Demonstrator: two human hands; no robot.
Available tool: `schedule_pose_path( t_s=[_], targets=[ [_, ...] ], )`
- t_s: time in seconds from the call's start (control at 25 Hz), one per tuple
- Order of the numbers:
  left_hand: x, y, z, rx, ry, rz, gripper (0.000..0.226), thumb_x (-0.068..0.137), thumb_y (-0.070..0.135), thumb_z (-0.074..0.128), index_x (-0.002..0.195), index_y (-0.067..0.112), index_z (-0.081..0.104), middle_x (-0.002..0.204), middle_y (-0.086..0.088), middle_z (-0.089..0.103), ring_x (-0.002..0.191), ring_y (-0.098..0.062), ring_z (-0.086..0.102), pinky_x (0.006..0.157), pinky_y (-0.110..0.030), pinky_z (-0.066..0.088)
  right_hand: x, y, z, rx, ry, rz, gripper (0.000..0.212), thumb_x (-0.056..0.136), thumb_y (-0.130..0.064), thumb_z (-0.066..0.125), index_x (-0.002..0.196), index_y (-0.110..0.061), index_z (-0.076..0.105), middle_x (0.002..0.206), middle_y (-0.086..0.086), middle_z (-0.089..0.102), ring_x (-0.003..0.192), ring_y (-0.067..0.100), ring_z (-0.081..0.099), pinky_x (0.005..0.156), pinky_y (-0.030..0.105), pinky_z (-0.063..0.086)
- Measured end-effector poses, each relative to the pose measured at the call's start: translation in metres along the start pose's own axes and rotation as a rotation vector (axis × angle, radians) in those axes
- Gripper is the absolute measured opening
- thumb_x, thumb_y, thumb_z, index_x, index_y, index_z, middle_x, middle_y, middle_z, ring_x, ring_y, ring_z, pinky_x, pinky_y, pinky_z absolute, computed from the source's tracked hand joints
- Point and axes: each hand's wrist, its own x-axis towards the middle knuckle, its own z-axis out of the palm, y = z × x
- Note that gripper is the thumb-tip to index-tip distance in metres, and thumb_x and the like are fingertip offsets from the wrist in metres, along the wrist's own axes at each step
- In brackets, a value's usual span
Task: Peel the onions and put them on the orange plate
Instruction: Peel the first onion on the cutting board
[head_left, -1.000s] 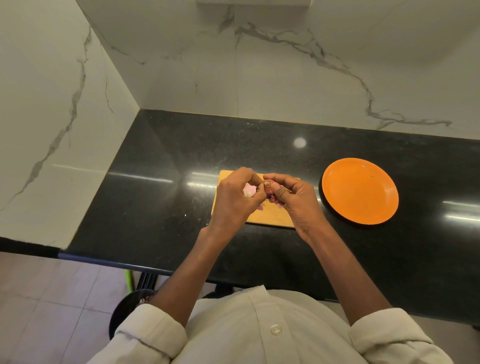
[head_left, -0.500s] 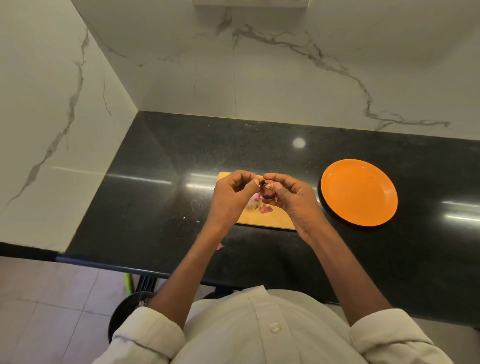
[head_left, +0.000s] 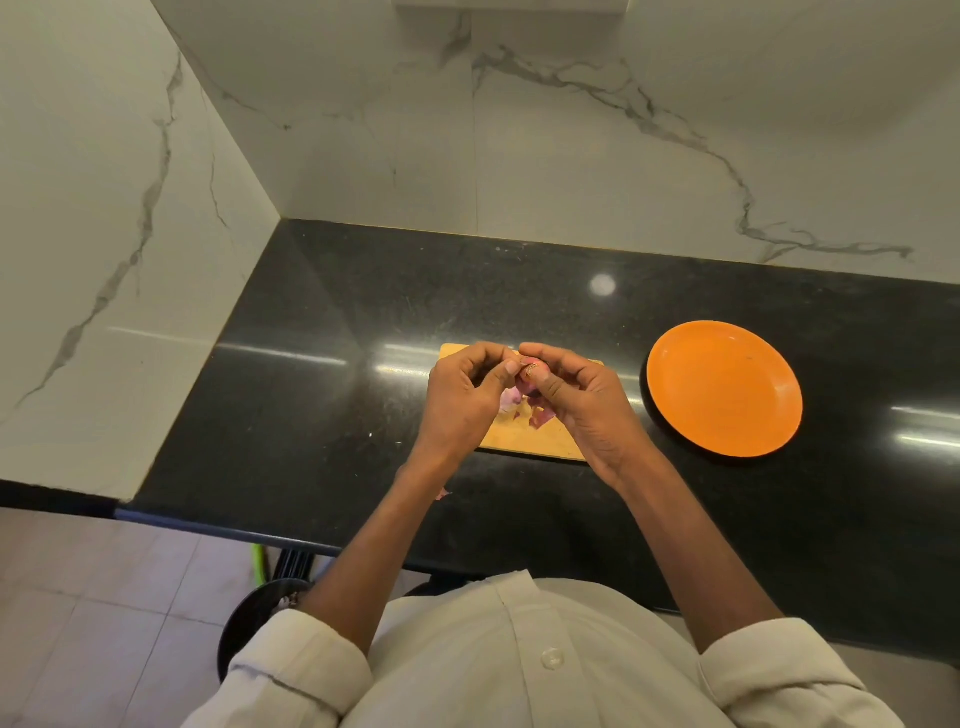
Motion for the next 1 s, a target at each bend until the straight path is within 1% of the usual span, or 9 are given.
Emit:
schedule_pose_path(
  t_s=[0.16, 0.2, 0.32, 0.4, 0.56, 0.68, 0.8, 0.88, 1.0],
  targets=[
    [0.0001, 0.0020, 0.0046, 0.009, -0.008, 0.002, 0.014, 0.108, 0.011, 0.059, 0.102, 0.008, 0.071, 0.092, -0.005, 0.076, 0.088, -0.014, 0.073, 0.082, -0.031, 0.060, 0.0012, 0.0008, 0.0010, -0.005, 0.013, -0.012, 0.034, 0.095, -0.008, 0.072, 0.129, -0.013, 0.073, 0.116, 0.014, 0.077, 0.108, 0.040, 0.072, 0.067, 0.037, 0.060],
    [0.0003, 0.0023, 0.0046, 0.003, -0.010, 0.010, 0.014, 0.109, 0.011, 0.059, 0.102, 0.008, 0.071, 0.091, -0.007, 0.076, 0.087, -0.015, 0.072, 0.082, -0.030, 0.059, 0.0014, 0.0017, 0.0008, -0.003, 0.022, -0.010, 0.033, 0.096, -0.008, 0.071, 0.128, -0.013, 0.074, 0.115, 0.014, 0.077, 0.108, 0.039, 0.072, 0.067, 0.037, 0.059],
    [0.0007, 0.0017, 0.0014, -0.083, -0.037, 0.019, 0.010, 0.106, 0.014, 0.065, 0.111, 0.008, 0.071, 0.100, -0.009, 0.078, 0.097, -0.026, 0.076, 0.089, -0.037, 0.062, 0.0013, 0.0007, -0.0016, 0.003, 0.039, -0.004, 0.034, 0.095, -0.009, 0.072, 0.129, -0.013, 0.073, 0.115, 0.014, 0.077, 0.106, 0.034, 0.075, 0.070, 0.036, 0.057],
    [0.0004, 0.0020, 0.0002, -0.099, -0.040, 0.024, 0.015, 0.102, 0.014, 0.072, 0.115, 0.008, 0.072, 0.105, -0.006, 0.079, 0.100, -0.026, 0.077, 0.091, -0.040, 0.063, 0.0006, -0.0022, -0.0032, 0.022, 0.053, 0.003, 0.037, 0.092, -0.010, 0.075, 0.128, -0.012, 0.073, 0.116, 0.015, 0.076, 0.100, 0.031, 0.076, 0.071, 0.036, 0.060],
    [0.0010, 0.0007, 0.0033, -0.036, 0.015, 0.042, 0.011, 0.106, 0.012, 0.064, 0.106, 0.007, 0.074, 0.096, -0.007, 0.077, 0.089, -0.025, 0.075, 0.085, -0.038, 0.064, 0.0001, -0.0003, -0.0025, 0.013, 0.057, -0.001, 0.034, 0.092, -0.015, 0.075, 0.126, -0.014, 0.073, 0.121, 0.009, 0.075, 0.108, 0.029, 0.074, 0.078, 0.034, 0.058],
    [0.0019, -0.0009, 0.0057, -0.238, 0.082, -0.137, 0.019, 0.111, 0.010, 0.052, 0.103, 0.005, 0.069, 0.086, -0.010, 0.069, 0.079, -0.023, 0.069, 0.082, -0.040, 0.062, 0.0012, 0.0042, -0.0006, 0.109, 0.034, 0.013, 0.032, 0.099, -0.013, 0.068, 0.130, -0.011, 0.071, 0.125, 0.012, 0.075, 0.113, 0.028, 0.069, 0.088, 0.039, 0.055],
    [-0.0005, -0.0042, 0.0062, -0.308, 0.071, -0.187, 0.017, 0.111, 0.011, 0.053, 0.107, 0.004, 0.068, 0.090, -0.012, 0.070, 0.084, -0.023, 0.071, 0.086, -0.043, 0.062, 0.0006, 0.0053, -0.0004, 0.239, 0.015, 0.047, 0.034, 0.102, -0.006, 0.061, 0.136, -0.005, 0.066, 0.130, 0.015, 0.072, 0.125, 0.031, 0.067, 0.105, 0.044, 0.056],
    [-0.0037, -0.0024, 0.0055, -0.305, 0.028, -0.144, 0.013, 0.111, 0.012, 0.056, 0.112, 0.004, 0.066, 0.094, -0.013, 0.071, 0.086, -0.026, 0.072, 0.088, -0.047, 0.064, -0.0003, 0.0046, 0.0004, 0.227, 0.039, 0.046, 0.035, 0.101, -0.009, 0.064, 0.135, -0.006, 0.067, 0.130, 0.015, 0.071, 0.125, 0.032, 0.068, 0.102, 0.042, 0.059],
    [-0.0068, -0.0010, 0.0028, -0.161, -0.029, -0.041, 0.018, 0.105, 0.021, 0.068, 0.121, 0.013, 0.068, 0.104, -0.013, 0.072, 0.085, -0.031, 0.073, 0.080, -0.045, 0.064, -0.0027, 0.0032, 0.0007, 0.119, 0.073, 0.019, 0.043, 0.090, -0.022, 0.077, 0.132, -0.015, 0.070, 0.127, 0.012, 0.073, 0.118, 0.031, 0.071, 0.089, 0.037, 0.061]
  ],
)
